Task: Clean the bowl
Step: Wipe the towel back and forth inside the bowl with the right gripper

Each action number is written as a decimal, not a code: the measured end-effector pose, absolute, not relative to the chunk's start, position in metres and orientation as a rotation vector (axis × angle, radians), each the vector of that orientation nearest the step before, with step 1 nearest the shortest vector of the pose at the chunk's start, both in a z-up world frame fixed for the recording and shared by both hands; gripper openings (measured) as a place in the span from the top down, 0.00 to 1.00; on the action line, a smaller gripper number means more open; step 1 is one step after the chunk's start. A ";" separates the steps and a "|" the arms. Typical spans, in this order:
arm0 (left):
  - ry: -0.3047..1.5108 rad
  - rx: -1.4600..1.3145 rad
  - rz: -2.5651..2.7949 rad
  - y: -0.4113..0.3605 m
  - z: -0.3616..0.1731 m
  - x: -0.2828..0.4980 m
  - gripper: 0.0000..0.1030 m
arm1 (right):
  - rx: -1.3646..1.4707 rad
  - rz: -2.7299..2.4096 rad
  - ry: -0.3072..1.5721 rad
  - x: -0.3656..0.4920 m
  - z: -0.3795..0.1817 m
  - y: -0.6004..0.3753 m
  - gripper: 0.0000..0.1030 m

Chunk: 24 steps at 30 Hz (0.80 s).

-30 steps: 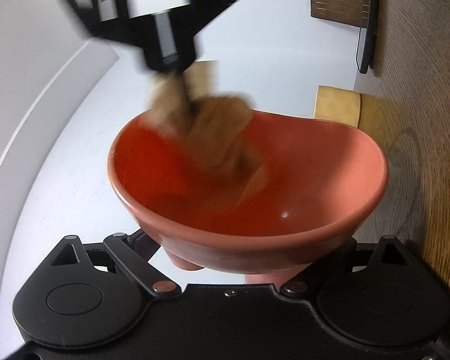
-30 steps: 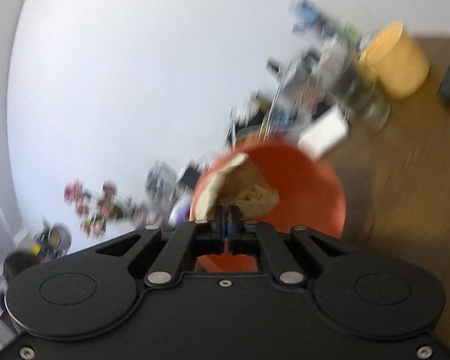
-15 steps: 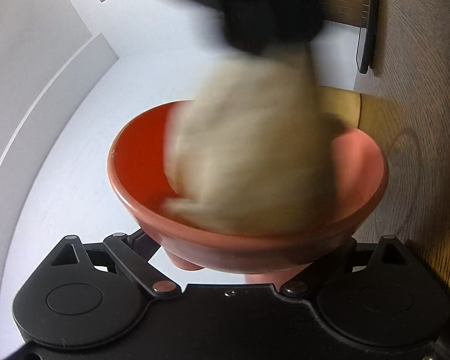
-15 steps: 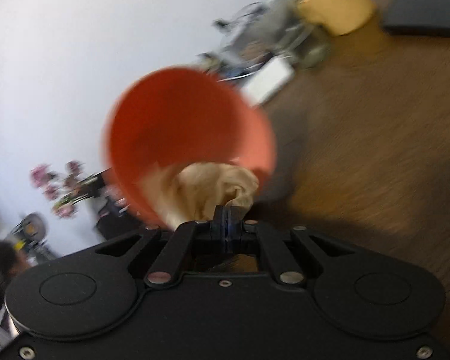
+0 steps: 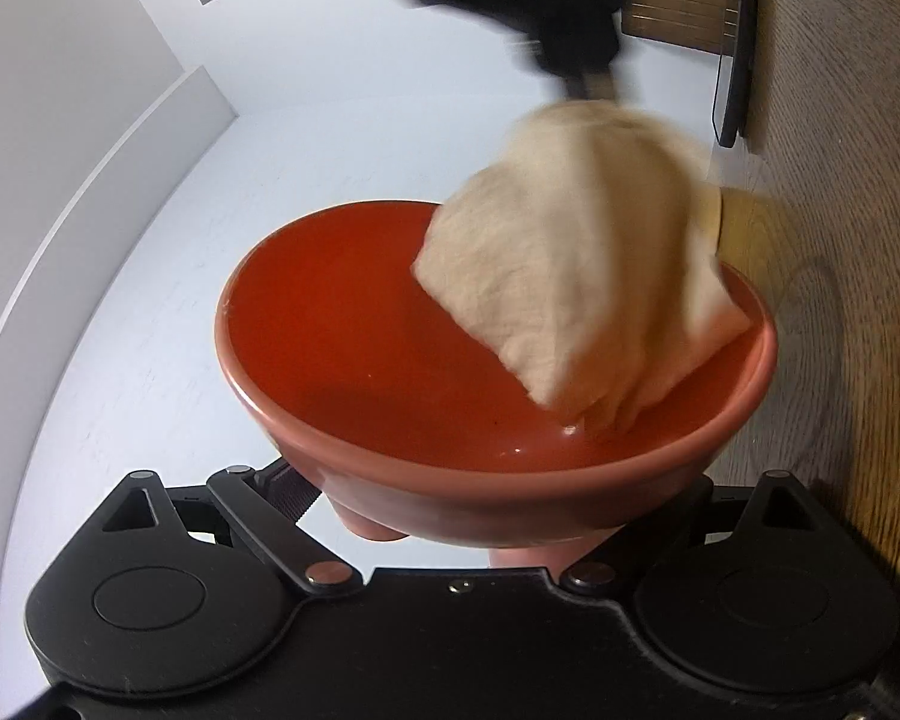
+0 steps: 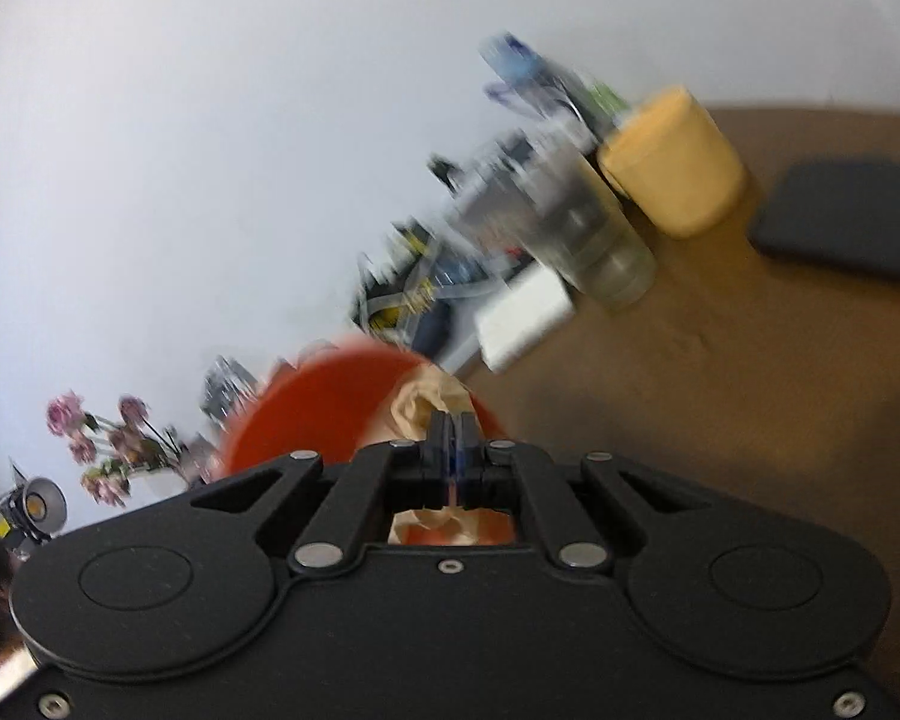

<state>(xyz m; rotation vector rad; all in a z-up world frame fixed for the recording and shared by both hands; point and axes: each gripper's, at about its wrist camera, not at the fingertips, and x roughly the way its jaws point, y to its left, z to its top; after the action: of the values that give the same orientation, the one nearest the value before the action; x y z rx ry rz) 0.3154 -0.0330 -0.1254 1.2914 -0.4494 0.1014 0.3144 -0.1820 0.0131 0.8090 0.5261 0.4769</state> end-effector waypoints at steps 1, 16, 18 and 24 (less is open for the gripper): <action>-0.449 1.291 0.101 -0.033 -0.125 0.316 0.11 | 0.811 0.480 0.561 0.315 0.004 -0.181 0.98; -0.449 1.292 0.102 -0.034 -0.126 0.315 0.11 | 0.765 0.704 0.386 0.280 0.053 -0.130 0.98; -0.449 1.292 0.102 -0.034 -0.126 0.315 0.11 | 0.771 0.660 0.322 0.284 0.059 -0.136 0.98; -0.449 1.291 0.102 -0.034 -0.126 0.315 0.11 | 0.776 0.503 0.426 0.314 0.033 -0.155 0.98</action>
<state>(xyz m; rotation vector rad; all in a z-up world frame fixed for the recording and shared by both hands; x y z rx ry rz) 0.3150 -0.0340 -0.1264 1.2915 -0.4492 0.1020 0.3139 -0.1549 0.0331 0.7765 0.4264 0.5026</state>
